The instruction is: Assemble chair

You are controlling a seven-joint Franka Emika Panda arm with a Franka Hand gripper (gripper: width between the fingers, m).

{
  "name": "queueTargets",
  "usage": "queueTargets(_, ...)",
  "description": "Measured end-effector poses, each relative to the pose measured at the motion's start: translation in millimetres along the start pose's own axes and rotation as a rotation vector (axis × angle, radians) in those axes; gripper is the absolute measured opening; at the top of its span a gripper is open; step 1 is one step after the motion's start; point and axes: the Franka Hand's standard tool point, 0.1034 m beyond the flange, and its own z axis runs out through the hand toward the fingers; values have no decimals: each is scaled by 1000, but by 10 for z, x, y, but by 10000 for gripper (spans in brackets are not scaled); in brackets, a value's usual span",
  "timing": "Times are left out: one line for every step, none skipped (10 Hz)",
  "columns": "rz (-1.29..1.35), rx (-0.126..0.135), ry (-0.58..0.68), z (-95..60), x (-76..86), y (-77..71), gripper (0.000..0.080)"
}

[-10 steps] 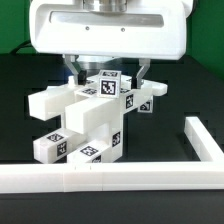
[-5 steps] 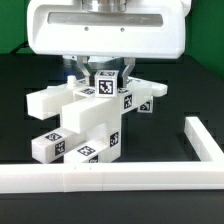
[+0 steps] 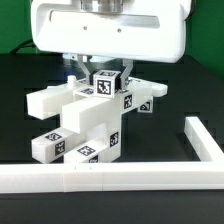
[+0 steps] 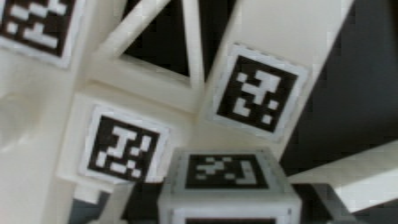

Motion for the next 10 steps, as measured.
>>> queueTargets(121, 19, -8, -3, 10, 10, 282)
queueTargets(220, 31, -13, -6, 18, 10, 282)
queueTargets(315, 46, -15, -15, 34, 2, 284)
queueTargets(437, 54, -21, -19, 40, -1, 284)
queueTargets(483, 54, -23, -15, 39, -2, 284)
queueTargets(582, 51, -26, -5, 32, -6, 284)
queueTargets(672, 49, -29, 0, 28, -8, 284)
queueTargets(711, 49, -30, 1, 27, -10, 284)
queueTargets(792, 48, -32, 1, 25, -14, 284)
queueTargets(861, 47, -34, 0, 24, -17, 284)
